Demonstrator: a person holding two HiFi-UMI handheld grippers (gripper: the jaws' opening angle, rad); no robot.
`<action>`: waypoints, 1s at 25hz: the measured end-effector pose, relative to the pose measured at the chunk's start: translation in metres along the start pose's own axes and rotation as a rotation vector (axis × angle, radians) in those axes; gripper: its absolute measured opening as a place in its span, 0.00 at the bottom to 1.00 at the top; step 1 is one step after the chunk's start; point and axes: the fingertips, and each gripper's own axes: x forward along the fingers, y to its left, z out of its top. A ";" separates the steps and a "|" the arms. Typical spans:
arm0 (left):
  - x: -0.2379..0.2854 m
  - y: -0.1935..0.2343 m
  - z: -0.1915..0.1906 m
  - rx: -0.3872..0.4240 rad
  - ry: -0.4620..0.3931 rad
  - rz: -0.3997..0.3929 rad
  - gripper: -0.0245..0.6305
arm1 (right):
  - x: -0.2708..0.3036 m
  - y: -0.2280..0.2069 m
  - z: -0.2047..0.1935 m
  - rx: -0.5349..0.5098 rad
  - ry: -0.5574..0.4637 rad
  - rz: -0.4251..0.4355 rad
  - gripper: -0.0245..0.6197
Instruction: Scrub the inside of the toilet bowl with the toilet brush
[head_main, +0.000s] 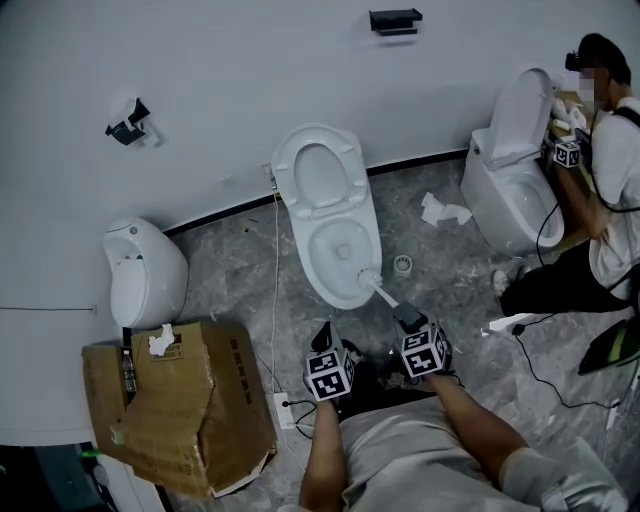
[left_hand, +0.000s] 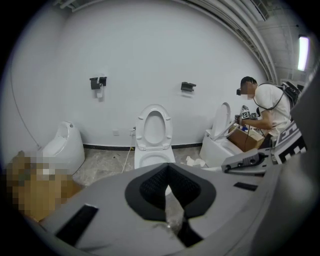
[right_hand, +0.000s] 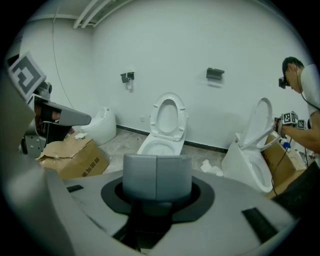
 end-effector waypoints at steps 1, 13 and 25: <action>-0.004 -0.002 -0.004 0.006 0.003 -0.001 0.07 | -0.001 -0.001 -0.002 -0.012 0.000 0.000 0.30; -0.008 -0.009 0.002 0.022 -0.010 -0.056 0.07 | -0.002 -0.004 0.005 -0.080 0.018 -0.030 0.30; -0.018 0.003 0.014 0.062 0.012 -0.110 0.07 | -0.014 0.005 -0.004 0.073 0.063 -0.071 0.30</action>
